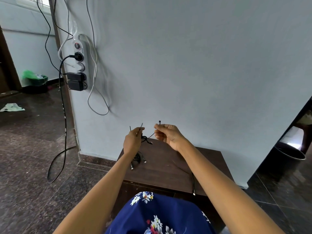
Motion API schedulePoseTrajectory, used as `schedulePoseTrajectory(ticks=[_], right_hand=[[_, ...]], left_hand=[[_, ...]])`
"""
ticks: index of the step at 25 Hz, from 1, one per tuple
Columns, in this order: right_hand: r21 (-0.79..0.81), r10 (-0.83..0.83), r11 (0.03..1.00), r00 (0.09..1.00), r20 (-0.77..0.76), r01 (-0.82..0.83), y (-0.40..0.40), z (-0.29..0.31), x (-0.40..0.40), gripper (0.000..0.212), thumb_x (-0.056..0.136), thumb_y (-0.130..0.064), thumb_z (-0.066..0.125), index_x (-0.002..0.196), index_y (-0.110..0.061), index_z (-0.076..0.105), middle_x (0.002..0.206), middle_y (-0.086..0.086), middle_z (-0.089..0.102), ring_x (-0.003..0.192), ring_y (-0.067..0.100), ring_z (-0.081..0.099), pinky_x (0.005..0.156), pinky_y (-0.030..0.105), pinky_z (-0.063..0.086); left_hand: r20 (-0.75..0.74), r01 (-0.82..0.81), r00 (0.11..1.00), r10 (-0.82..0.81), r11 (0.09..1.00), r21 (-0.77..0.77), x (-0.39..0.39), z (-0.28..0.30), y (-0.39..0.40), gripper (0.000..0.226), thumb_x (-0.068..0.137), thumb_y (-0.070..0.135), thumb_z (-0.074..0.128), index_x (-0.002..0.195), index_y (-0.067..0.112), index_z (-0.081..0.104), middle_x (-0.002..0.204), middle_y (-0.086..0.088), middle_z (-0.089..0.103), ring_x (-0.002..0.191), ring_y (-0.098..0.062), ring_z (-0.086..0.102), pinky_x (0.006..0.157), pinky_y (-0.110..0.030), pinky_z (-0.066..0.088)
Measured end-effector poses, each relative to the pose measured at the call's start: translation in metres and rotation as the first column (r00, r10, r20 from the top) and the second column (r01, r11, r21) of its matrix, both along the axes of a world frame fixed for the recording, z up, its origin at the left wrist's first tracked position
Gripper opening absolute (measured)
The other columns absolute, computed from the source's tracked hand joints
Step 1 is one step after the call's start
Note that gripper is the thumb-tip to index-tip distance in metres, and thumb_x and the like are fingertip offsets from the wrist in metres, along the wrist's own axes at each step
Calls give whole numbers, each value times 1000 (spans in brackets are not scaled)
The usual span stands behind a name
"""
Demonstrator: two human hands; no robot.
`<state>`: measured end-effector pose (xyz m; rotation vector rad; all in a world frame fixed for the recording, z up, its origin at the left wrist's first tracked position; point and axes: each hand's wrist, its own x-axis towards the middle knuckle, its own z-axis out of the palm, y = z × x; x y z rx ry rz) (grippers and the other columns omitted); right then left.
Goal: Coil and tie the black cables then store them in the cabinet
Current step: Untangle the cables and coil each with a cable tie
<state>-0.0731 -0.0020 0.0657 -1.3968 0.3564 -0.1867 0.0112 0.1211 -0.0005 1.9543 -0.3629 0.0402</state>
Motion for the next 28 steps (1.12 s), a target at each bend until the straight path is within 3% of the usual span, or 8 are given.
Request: schedulePoseTrajectory(ticks=[2,5,11,13,16,20,24,28], right_hand=[[-199,-51,979,997,-52,40,-1,2,0,21,85,-16,70,95,3,68,74,6,60,56,9,58,51,16,53],[-274,-14,961,983,-184,-38,-1,8,-1,31,84,-16,71,103,8,68,74,5,62,61,11,56,50,15,54],[-239,38,965,961,-276,-107,6,1,2,28,82,-8,72,104,8,65,73,7,62,61,12,59,55,18,57],[-377,-114,925,978,-174,41,11,-11,6,25,81,-13,75,95,7,69,73,10,65,57,12,59,58,20,57],[-570,-290,786,957,-1,238,18,-31,10,33,81,-23,75,77,9,69,74,26,66,56,15,55,56,28,49],[-733,-271,624,954,124,272,17,-44,7,44,83,-28,71,61,8,60,55,22,54,54,17,41,56,26,31],[-840,-230,490,964,134,234,15,-47,6,40,85,-21,68,52,-10,49,49,5,45,50,16,35,46,21,23],[-906,-174,395,981,89,152,14,-49,7,32,87,-17,65,57,-11,57,46,-2,43,45,10,36,46,22,27]], left_hand=[[190,-50,982,11,978,202,-5,-1,5,31,99,32,39,120,32,61,101,-2,71,97,-28,63,67,-31,42],[397,-114,916,-63,906,408,-7,-4,9,33,99,26,41,128,33,55,96,-7,72,91,-30,64,65,-33,43],[479,-148,860,-176,812,565,-10,3,7,38,98,21,40,136,23,41,90,-10,70,84,-32,65,60,-33,37],[376,-47,917,-131,902,429,-15,6,1,29,97,23,39,124,14,37,85,-11,68,79,-34,63,61,-34,37],[11,157,987,-160,978,136,-21,12,-8,14,97,23,35,106,14,39,83,-4,58,70,-27,54,62,-33,36],[-445,144,855,-266,946,-290,-17,19,-8,18,93,27,55,86,12,62,58,1,34,46,-9,26,39,-17,20],[-582,33,782,-224,947,-320,-15,19,-7,26,82,25,70,63,16,54,54,2,28,43,-10,18,39,-17,16],[-612,-11,775,-159,964,-264,-16,20,-6,23,77,22,75,69,14,54,56,2,33,45,-11,21,41,-19,18]])
